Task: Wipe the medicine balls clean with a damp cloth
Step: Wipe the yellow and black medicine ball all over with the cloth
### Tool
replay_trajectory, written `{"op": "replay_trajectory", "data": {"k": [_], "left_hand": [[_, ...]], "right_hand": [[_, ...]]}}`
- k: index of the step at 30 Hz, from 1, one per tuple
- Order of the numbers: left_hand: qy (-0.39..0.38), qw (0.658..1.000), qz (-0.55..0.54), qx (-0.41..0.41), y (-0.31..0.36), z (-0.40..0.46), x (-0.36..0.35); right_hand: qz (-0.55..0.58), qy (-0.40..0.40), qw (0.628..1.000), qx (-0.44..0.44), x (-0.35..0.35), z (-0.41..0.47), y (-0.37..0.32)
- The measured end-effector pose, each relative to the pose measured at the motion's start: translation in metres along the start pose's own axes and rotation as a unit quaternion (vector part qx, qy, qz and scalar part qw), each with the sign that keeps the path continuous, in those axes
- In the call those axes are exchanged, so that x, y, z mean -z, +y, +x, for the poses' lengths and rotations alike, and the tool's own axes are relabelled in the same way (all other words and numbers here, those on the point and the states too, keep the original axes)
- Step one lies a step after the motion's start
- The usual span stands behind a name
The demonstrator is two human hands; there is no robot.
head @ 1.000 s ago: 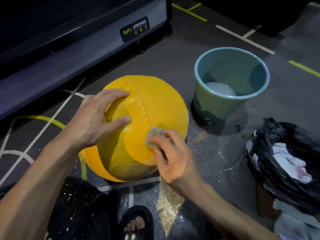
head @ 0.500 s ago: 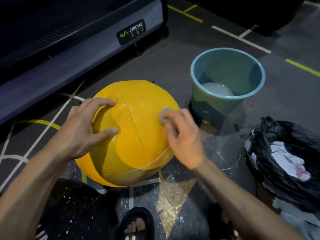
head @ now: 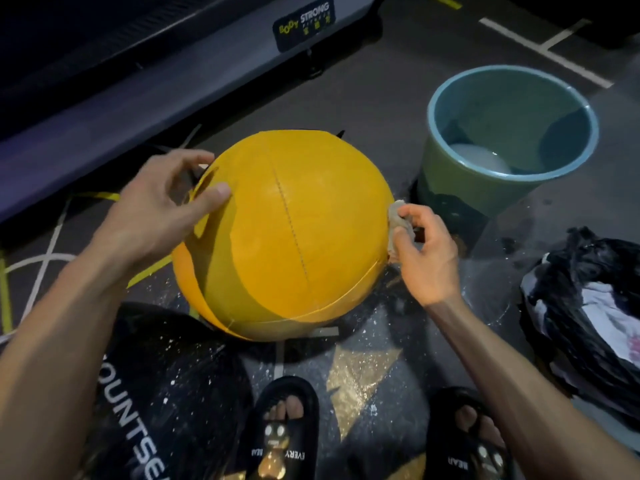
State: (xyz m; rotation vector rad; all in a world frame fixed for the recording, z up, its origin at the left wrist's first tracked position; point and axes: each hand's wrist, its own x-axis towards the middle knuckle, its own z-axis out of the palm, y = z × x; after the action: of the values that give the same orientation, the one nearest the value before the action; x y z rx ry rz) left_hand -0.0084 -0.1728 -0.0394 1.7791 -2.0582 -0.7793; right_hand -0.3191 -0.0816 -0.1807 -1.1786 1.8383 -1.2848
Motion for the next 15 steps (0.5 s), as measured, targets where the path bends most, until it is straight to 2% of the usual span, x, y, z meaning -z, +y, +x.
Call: {"op": "replay_trajectory", "data": {"k": [4, 7, 11, 15], "left_hand": [[-0.088, 0.986, -0.003, 0.141, -0.003, 0.007, 0.002], [-0.136, 0.968, -0.051, 0.204, -0.012, 0.007, 0.007], [-0.172, 0.958, -0.113, 0.202, -0.025, 0.006, 0.006], [-0.166, 0.956, -0.188, 0.151, -0.029, 0.008, 0.008]], "right_hand": [[0.002, -0.021, 0.999, -0.033, 0.006, -0.004, 0.012], [0.090, -0.024, 0.988, -0.121, 0.001, -0.004, 0.020], [0.179, -0.005, 0.952, -0.249, -0.009, 0.001, 0.021], [0.232, 0.014, 0.937, -0.261, -0.014, 0.009, 0.002]]}}
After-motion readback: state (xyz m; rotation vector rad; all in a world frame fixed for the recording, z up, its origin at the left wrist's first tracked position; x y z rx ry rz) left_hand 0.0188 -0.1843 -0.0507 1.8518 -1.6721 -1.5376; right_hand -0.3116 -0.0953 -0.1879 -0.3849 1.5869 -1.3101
